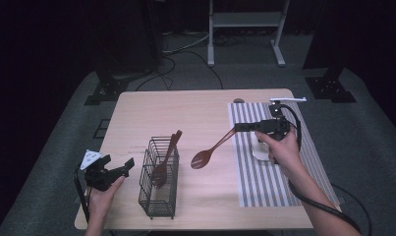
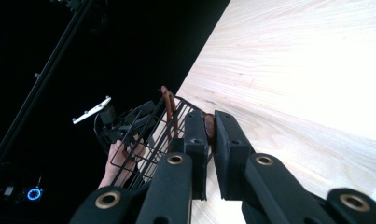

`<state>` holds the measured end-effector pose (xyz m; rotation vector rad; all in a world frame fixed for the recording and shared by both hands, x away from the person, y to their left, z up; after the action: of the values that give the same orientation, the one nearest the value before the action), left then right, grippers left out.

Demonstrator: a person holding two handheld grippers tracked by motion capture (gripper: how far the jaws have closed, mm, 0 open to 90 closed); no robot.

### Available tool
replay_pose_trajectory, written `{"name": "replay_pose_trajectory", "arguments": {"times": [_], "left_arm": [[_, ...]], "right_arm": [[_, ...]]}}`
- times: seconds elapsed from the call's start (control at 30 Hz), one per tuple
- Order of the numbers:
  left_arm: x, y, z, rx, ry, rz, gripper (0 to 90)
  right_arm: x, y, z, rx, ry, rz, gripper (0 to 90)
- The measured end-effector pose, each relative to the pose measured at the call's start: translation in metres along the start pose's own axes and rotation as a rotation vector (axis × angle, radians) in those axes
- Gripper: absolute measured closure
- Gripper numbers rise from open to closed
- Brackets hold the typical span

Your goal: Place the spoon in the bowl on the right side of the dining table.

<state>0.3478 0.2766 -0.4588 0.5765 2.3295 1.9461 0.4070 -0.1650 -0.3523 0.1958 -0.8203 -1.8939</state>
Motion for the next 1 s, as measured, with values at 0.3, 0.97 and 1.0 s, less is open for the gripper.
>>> {"name": "replay_pose_trajectory", "arguments": {"times": [0.3, 0.97, 1.0], "left_arm": [[0.000, 0.000, 0.000, 0.001, 0.000, 0.000, 0.2], [0.000, -0.001, 0.000, 0.002, 0.000, 0.002, 0.2], [0.000, -0.001, 0.000, 0.001, 0.000, 0.002, 0.2]], "right_arm": [[0.007, 0.003, -0.012, -0.021, -0.022, -0.020, 83.7], [0.021, 0.007, -0.031, -0.037, -0.068, -0.048, 83.7], [0.022, 0.008, -0.032, -0.039, -0.069, -0.052, 83.7]]}}
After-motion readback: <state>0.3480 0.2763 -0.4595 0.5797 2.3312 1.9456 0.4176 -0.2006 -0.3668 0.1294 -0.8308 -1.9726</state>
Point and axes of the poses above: each handheld gripper's, and its own axes: x roughly backward along the jaws, y roughly out of its top, z roughly to its left, the point moved 6 cm from there along -x, roughly forward along the jaws, and after that the axes turned 14 degrees about -z, right-handed, at the moved point
